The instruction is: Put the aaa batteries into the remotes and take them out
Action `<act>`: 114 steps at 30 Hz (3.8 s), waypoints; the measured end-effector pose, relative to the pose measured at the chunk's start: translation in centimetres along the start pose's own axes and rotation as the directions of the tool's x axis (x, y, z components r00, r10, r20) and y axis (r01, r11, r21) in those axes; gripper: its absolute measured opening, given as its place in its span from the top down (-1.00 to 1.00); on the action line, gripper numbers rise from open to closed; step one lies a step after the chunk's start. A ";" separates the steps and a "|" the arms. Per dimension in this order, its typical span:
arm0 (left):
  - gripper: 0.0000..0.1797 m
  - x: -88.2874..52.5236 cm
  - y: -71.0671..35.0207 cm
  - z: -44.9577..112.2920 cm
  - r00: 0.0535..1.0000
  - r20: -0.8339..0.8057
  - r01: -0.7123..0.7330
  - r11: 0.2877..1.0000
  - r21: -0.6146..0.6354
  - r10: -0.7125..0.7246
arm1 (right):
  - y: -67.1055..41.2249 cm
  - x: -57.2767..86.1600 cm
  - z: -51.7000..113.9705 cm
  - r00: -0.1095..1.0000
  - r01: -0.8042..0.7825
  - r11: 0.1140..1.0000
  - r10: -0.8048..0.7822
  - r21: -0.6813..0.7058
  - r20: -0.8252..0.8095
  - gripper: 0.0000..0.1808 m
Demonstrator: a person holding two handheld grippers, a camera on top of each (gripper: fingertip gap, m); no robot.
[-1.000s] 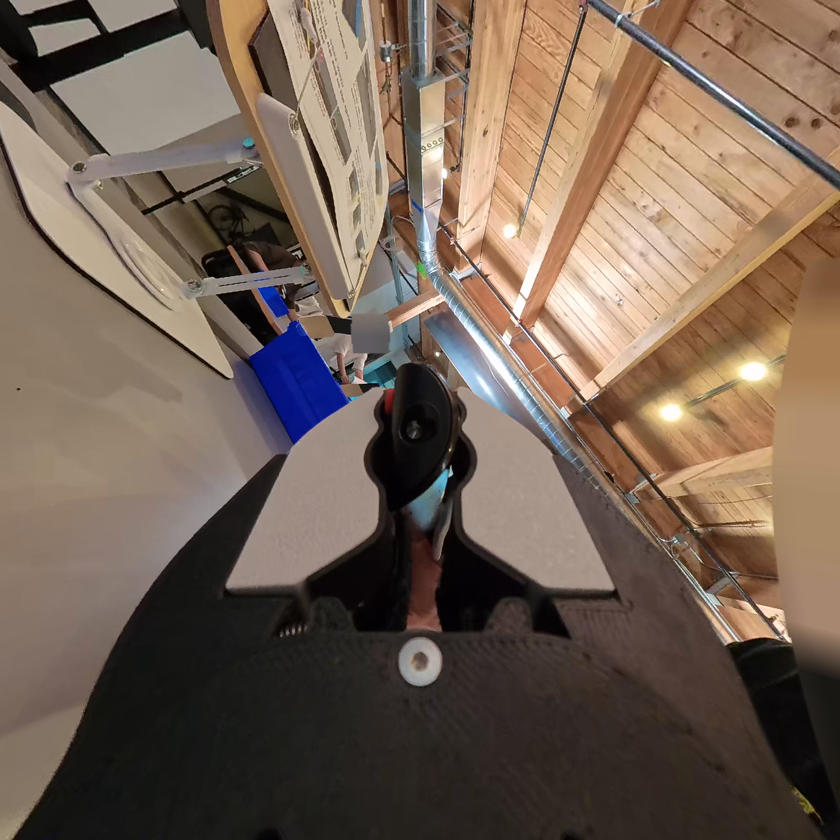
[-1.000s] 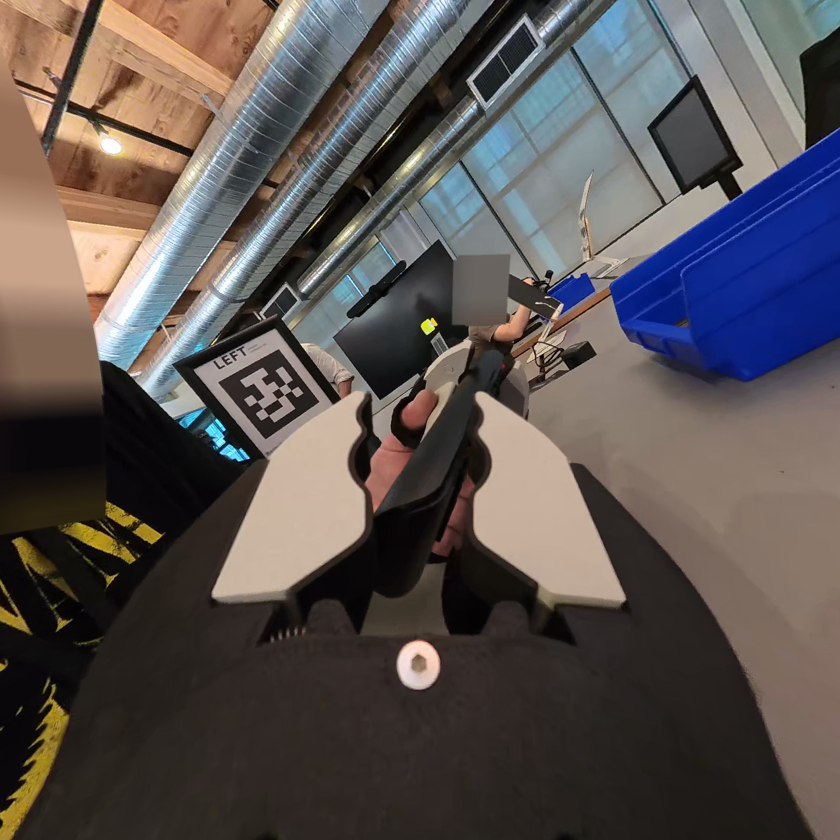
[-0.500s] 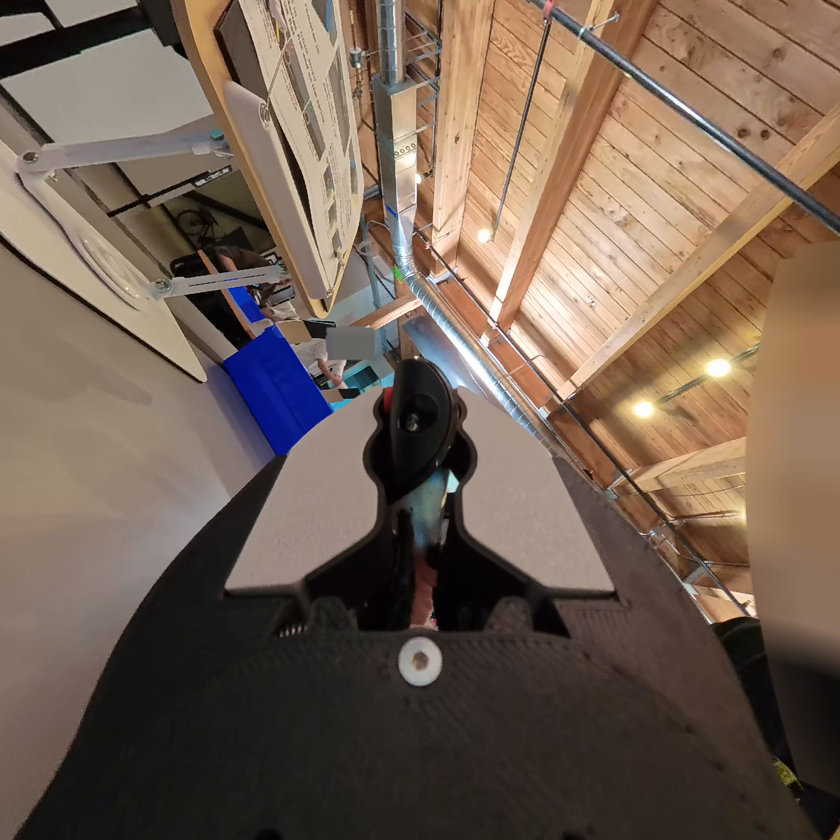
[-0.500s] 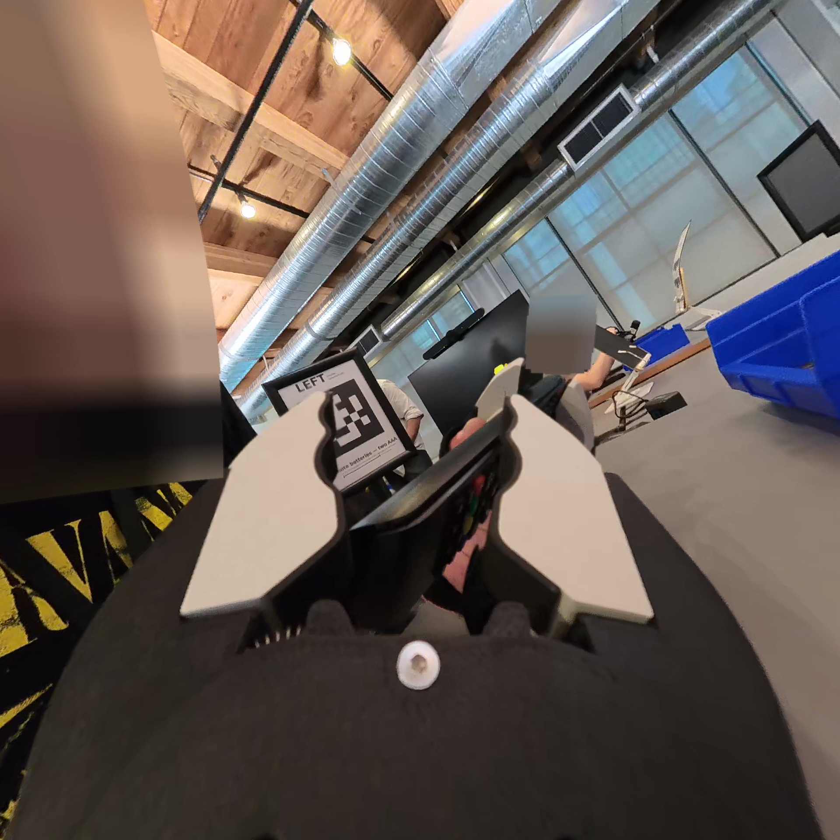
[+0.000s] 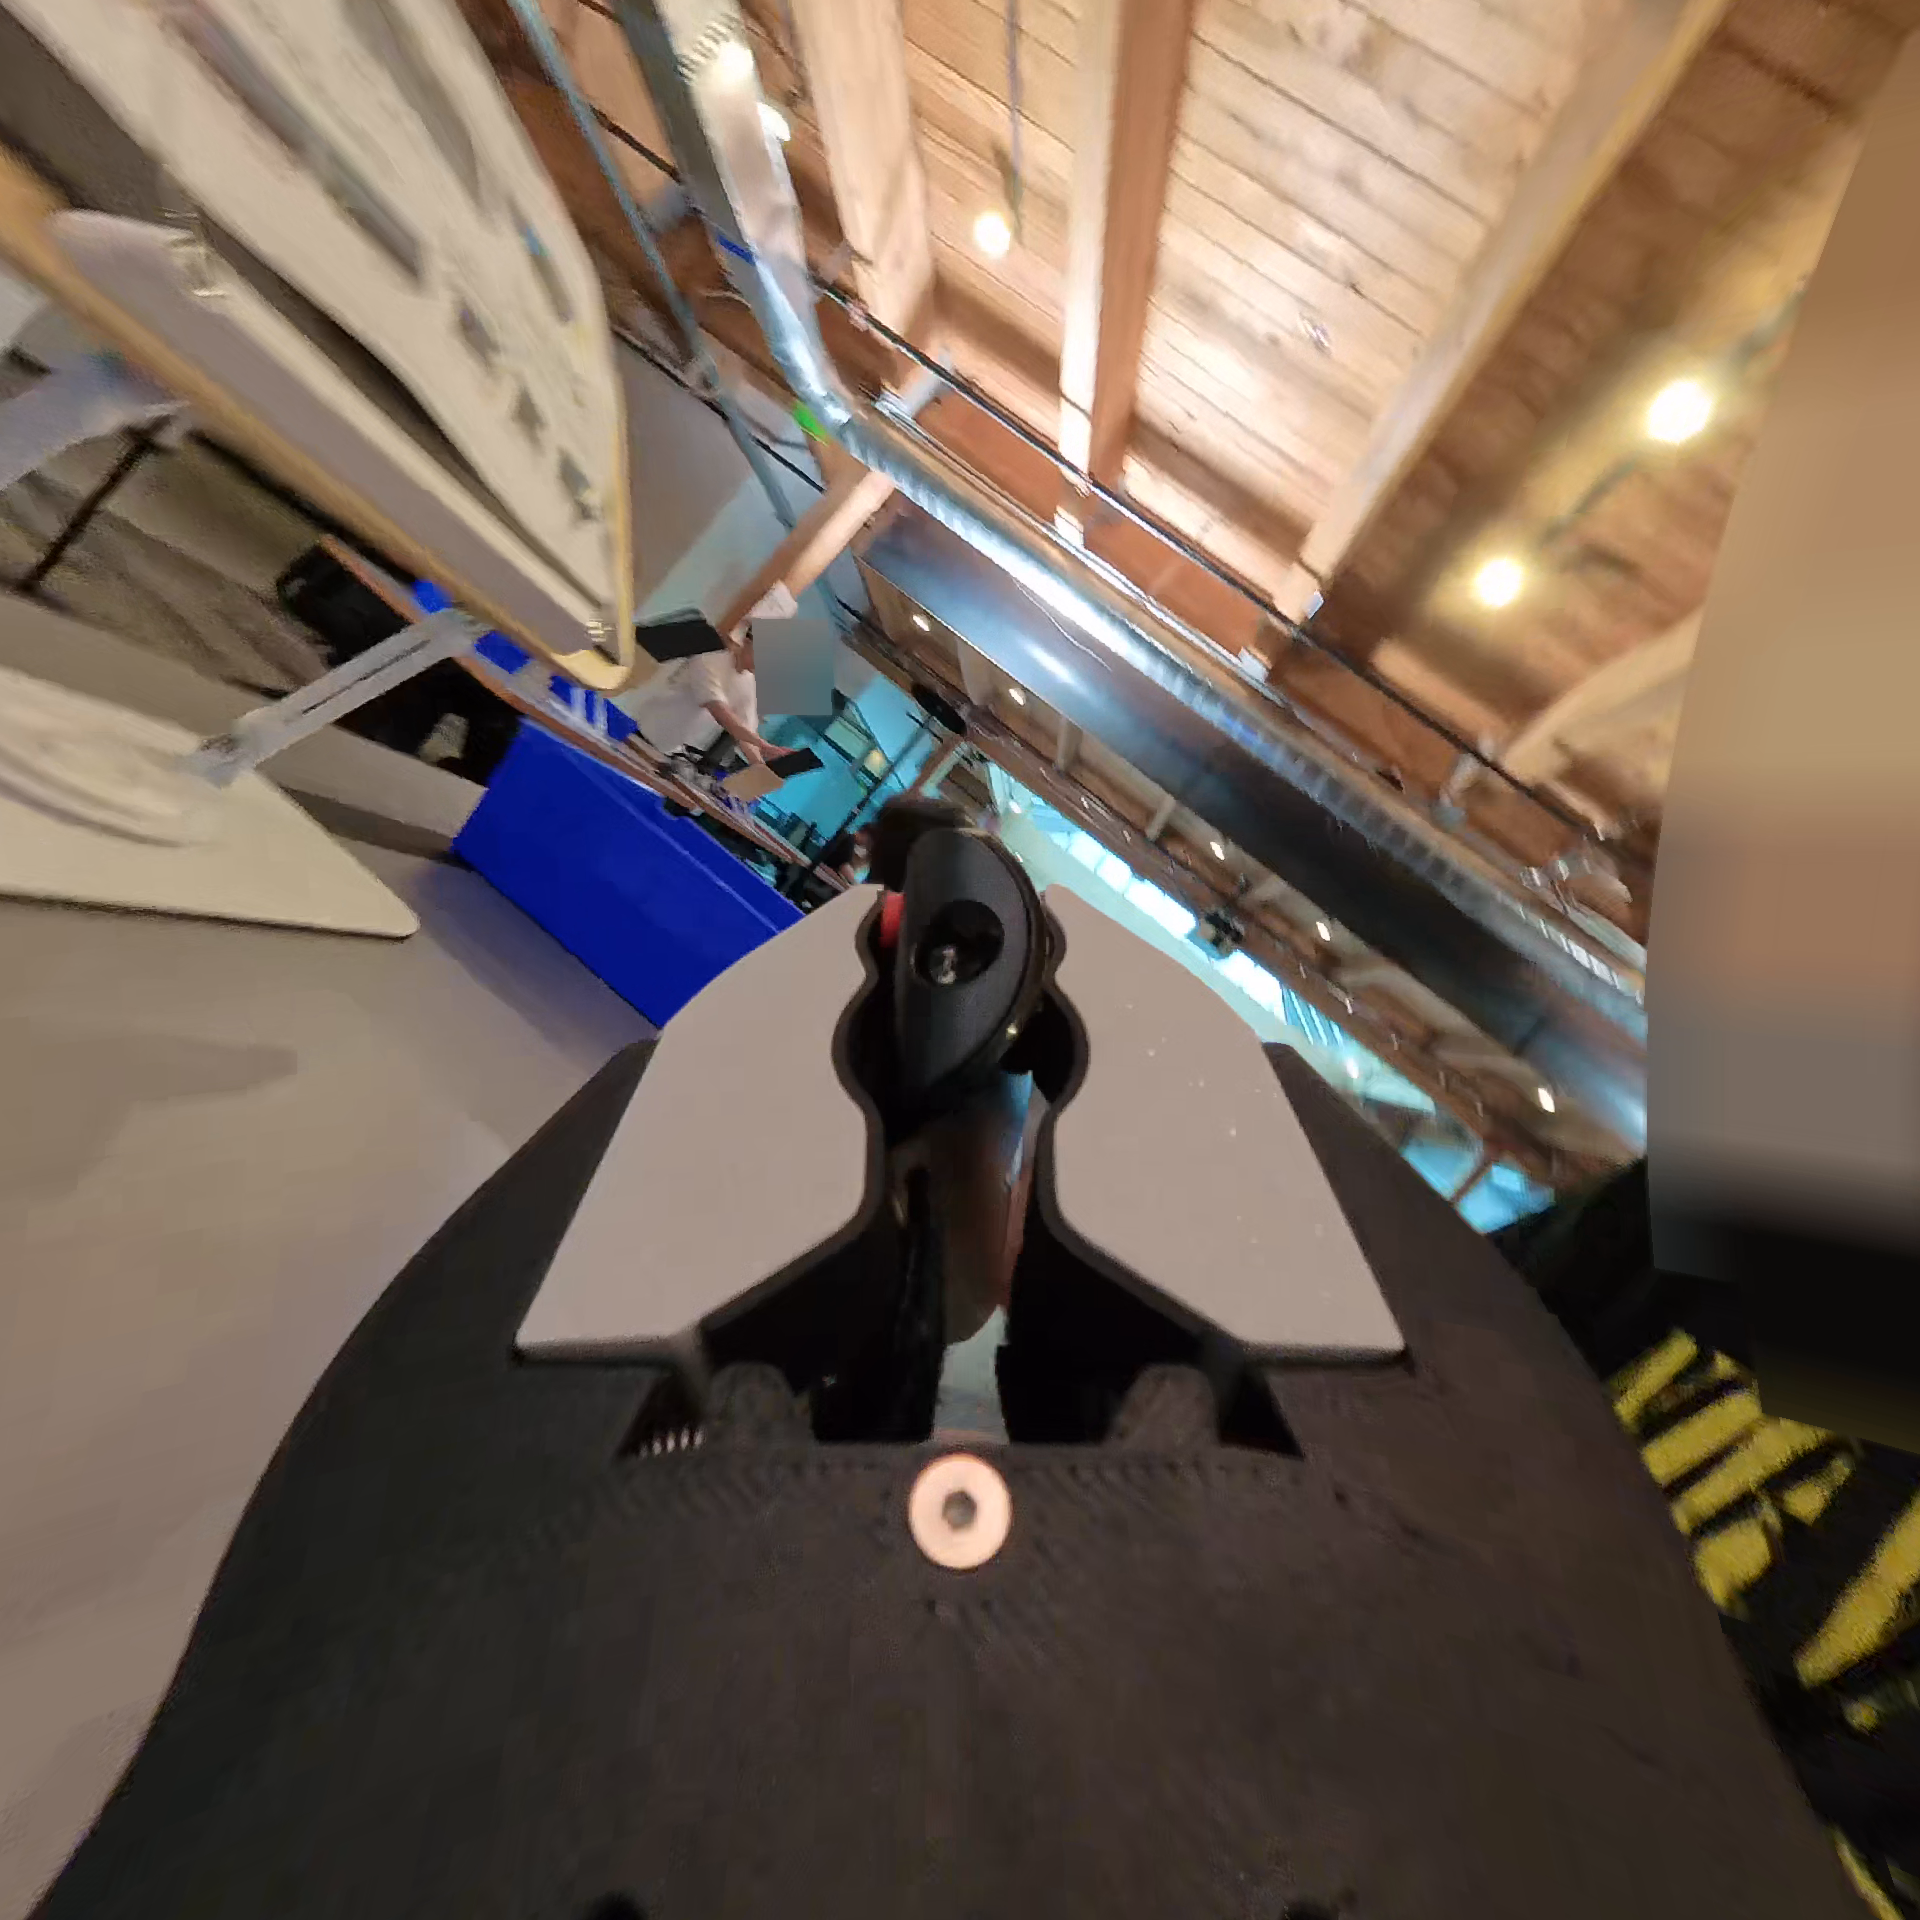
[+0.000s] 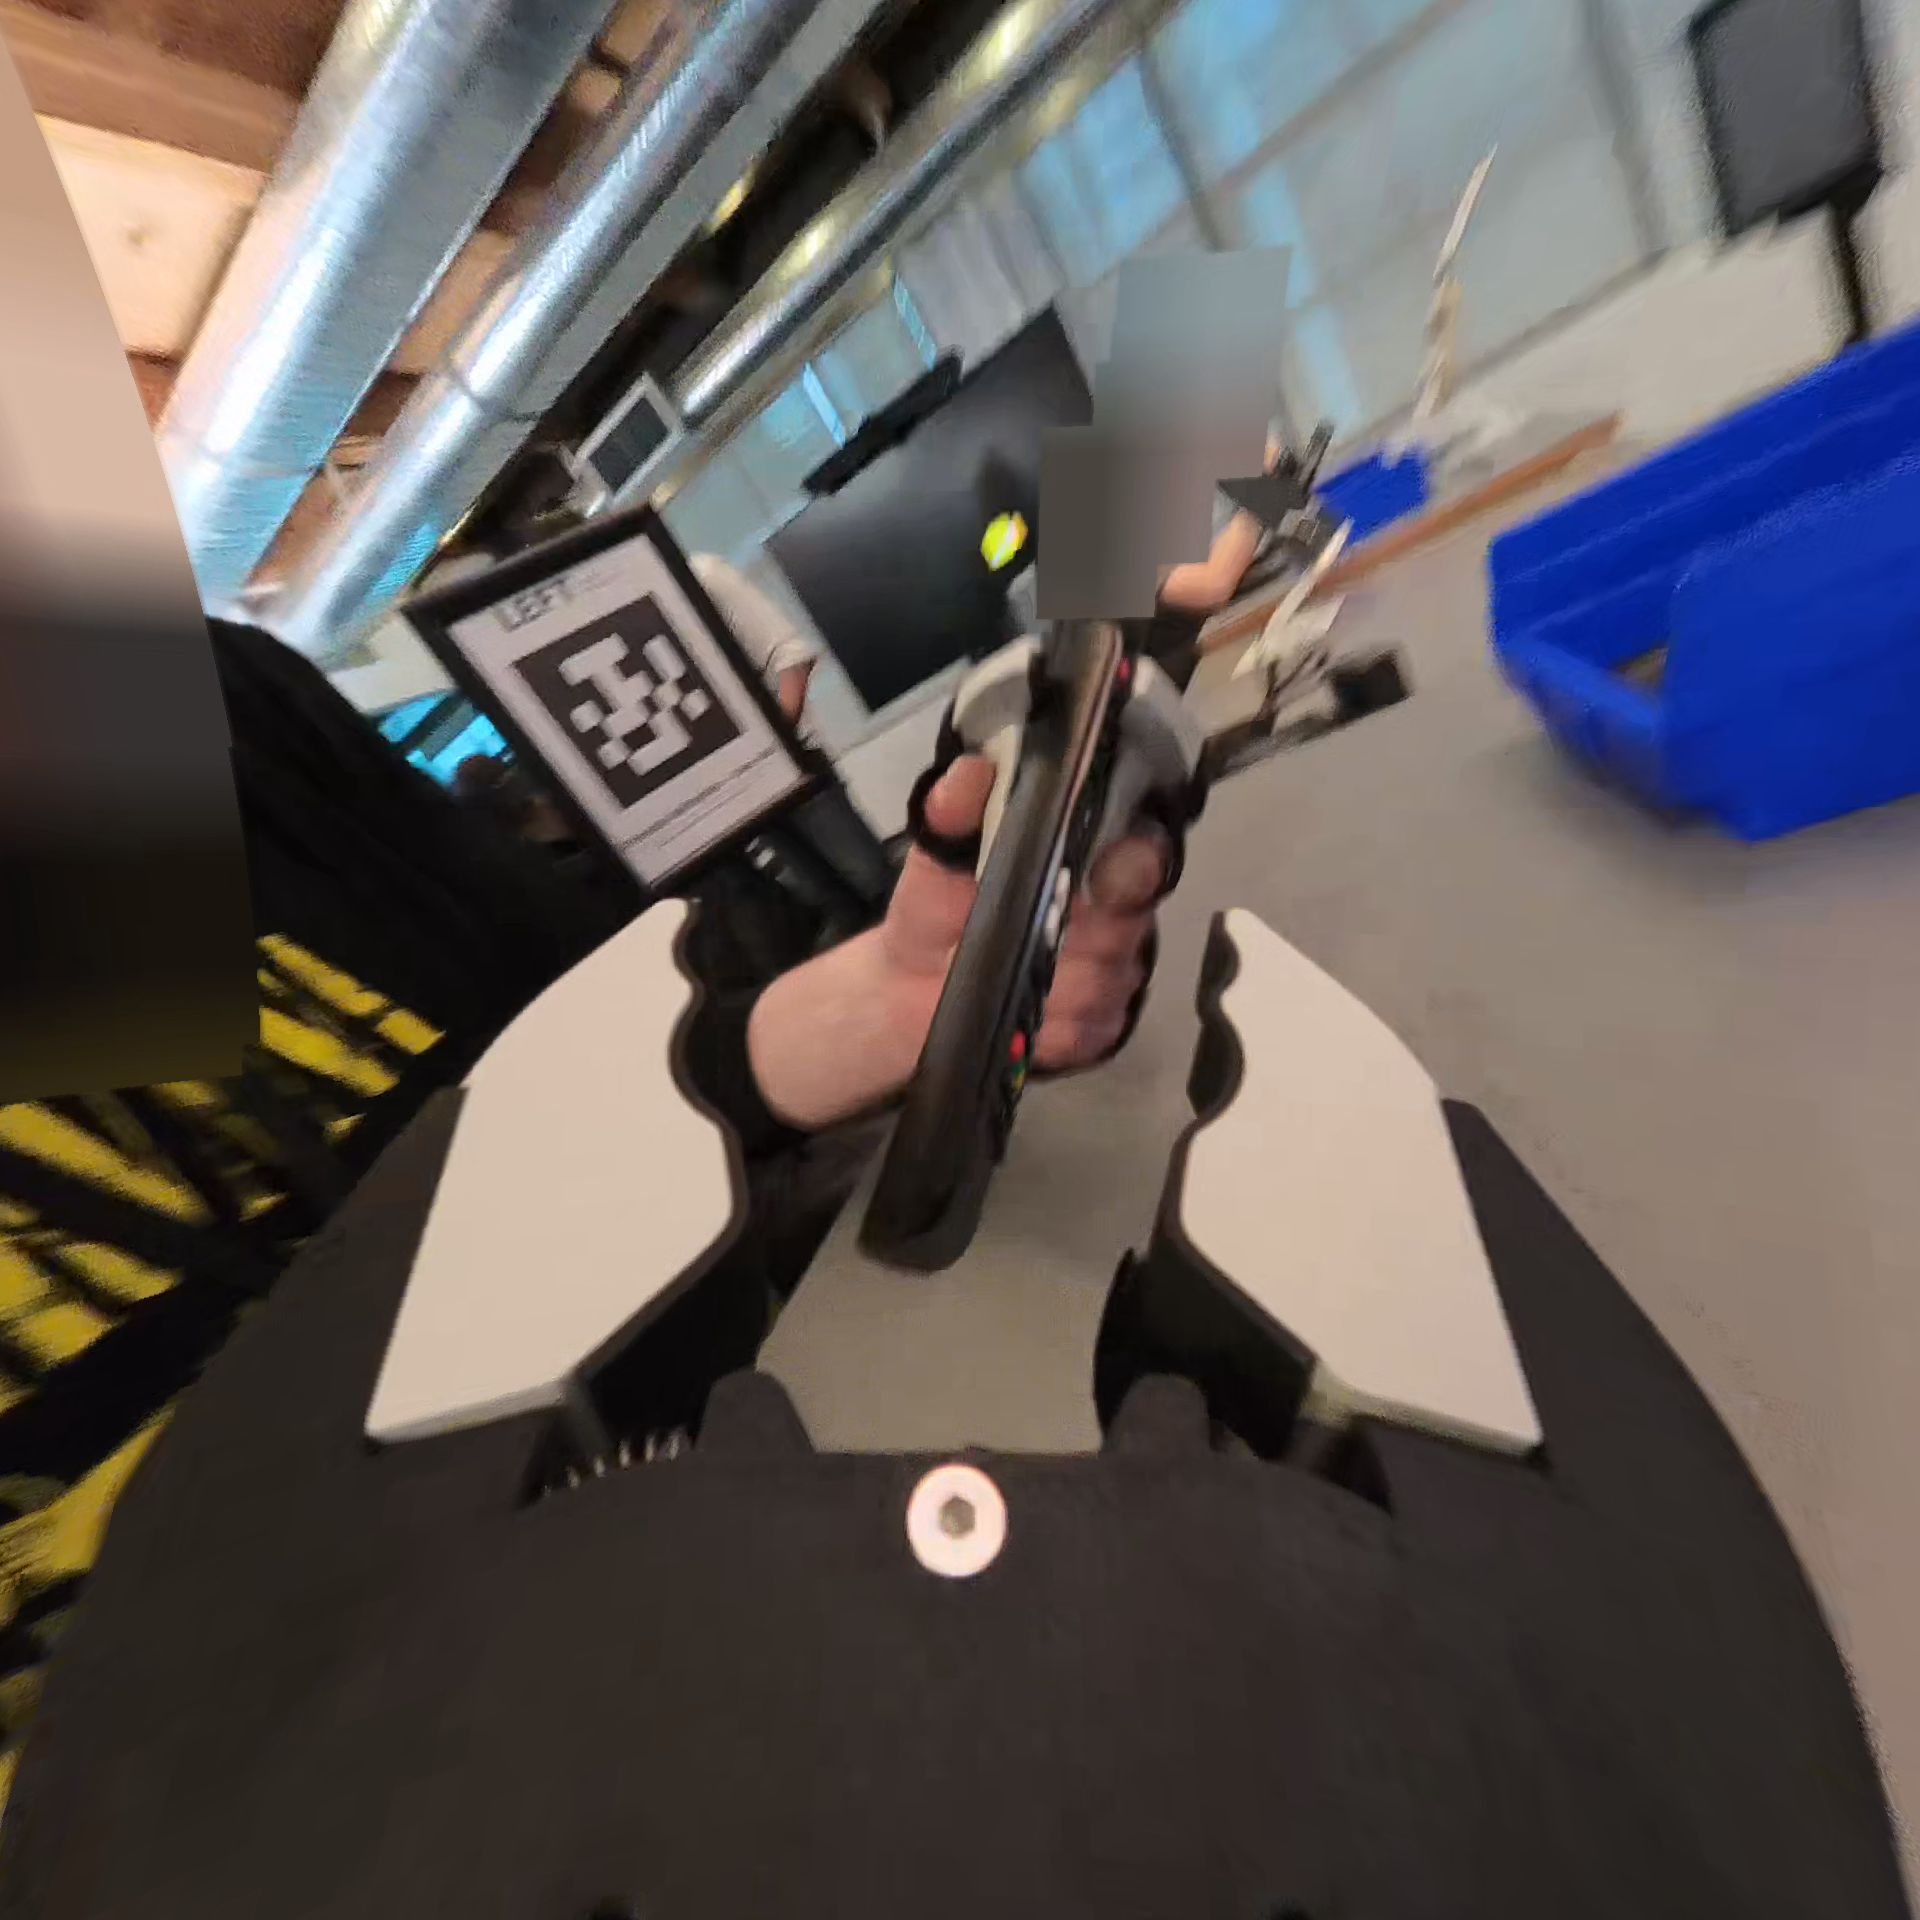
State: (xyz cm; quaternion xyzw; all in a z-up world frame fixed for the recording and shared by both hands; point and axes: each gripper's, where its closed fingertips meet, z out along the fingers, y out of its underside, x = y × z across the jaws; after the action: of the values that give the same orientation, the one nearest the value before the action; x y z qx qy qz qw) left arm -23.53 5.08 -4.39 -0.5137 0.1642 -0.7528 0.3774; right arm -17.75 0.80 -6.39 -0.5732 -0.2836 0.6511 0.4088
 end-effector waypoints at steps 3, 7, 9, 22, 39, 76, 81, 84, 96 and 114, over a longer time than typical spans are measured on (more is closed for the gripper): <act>0.74 3.2 0.9 1.1 0.983 -0.164 -0.099 0.988 -0.115 0.080 | 1.3 -1.7 0.1 0.976 -0.158 0.976 0.177 -0.147 0.124 0.03; 0.73 6.2 3.3 3.3 0.943 -0.278 -0.261 0.924 -0.279 0.182 | 4.7 -4.6 2.0 0.928 -0.198 0.933 0.277 -0.302 0.247 0.05; 0.73 7.1 4.3 4.4 0.926 -0.314 -0.312 0.892 -0.327 0.208 | 6.9 -5.5 3.0 0.935 -0.134 0.912 0.245 -0.387 0.255 0.13; 0.73 6.3 5.0 9.1 0.946 -0.205 -0.307 0.893 -0.328 0.250 | 3.8 -3.0 -2.0 0.897 0.227 0.893 -0.347 -0.388 -0.275 0.71; 0.83 1.3 2.1 8.4 0.892 -0.010 -0.433 0.850 -0.300 0.451 | -10.9 -1.2 -28.2 0.559 0.094 0.991 -0.133 -0.096 -0.819 0.75; 0.71 -6.7 1.2 1.8 0.900 0.223 -0.331 0.919 -0.215 0.376 | 1.5 13.2 -38.2 0.232 -0.666 0.713 -0.085 -0.221 -0.969 0.45; 0.70 -6.7 1.6 2.1 0.902 0.208 -0.333 0.916 -0.223 0.379 | 1.5 13.4 -39.4 0.187 -0.671 0.694 -0.181 -0.261 -0.965 0.56; 0.70 -6.9 1.7 1.9 0.902 0.214 -0.330 0.918 -0.223 0.376 | 0.7 13.0 -40.3 0.191 -0.639 0.741 -0.105 -0.205 -0.976 0.70; 0.71 -6.7 1.7 2.1 0.905 0.191 -0.334 0.914 -0.232 0.379 | -0.1 10.4 -39.6 0.050 -0.667 0.628 -0.499 -0.401 -0.865 0.51; 0.41 -17.0 -15.9 -9.3 0.301 0.532 -0.216 0.600 -0.770 0.791 | -5.0 2.0 -23.7 0.182 0.111 0.812 -0.583 -0.573 -0.792 0.85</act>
State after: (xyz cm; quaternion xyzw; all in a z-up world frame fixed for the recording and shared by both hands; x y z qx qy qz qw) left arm -35.02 26.84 -9.25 -0.8084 0.3344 -0.1399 0.4638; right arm 6.43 2.74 -7.53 -0.8280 -0.2304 -0.0091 0.5111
